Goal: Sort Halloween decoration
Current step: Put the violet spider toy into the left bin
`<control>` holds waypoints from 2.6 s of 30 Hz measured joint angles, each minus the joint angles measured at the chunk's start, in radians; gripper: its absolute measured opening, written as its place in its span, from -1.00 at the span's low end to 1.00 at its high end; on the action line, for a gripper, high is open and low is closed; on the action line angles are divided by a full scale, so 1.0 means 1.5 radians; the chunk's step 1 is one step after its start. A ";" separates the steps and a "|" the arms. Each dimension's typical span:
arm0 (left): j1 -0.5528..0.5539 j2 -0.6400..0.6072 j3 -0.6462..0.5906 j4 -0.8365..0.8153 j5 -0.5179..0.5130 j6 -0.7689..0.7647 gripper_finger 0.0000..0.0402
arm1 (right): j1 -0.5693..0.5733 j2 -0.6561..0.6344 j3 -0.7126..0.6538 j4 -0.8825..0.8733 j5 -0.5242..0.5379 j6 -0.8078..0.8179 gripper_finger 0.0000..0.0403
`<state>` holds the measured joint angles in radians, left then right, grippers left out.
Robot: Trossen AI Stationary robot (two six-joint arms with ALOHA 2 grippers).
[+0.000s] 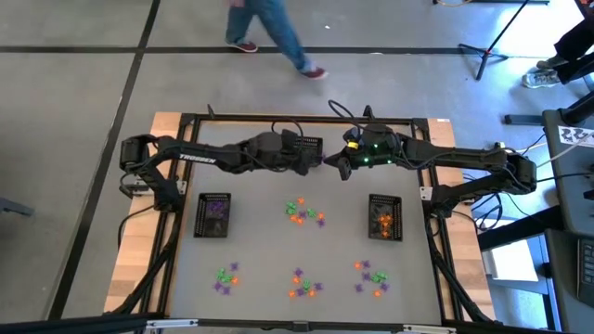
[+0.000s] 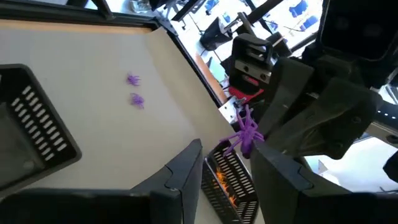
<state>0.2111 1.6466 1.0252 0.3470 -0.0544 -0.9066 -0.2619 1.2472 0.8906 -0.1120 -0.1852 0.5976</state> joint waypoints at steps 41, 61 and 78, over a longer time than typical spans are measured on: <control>0.015 -0.001 -0.001 0.047 0.100 0.031 -0.42 | 0.000 0.000 0.000 -0.001 0.001 -0.014 -0.97; 0.036 -0.019 -0.001 0.032 0.196 0.089 -1.00 | -0.001 0.000 0.000 0.002 -0.057 -0.017 -0.76; 0.056 -0.341 -0.001 -0.636 0.257 0.229 -1.00 | -0.048 -0.019 0.000 -0.020 -0.099 -0.020 -0.56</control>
<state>0.2953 1.1352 1.0245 -0.6065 0.3318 -0.5634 -0.3334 1.2190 0.8909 -0.1413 -0.3336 0.5678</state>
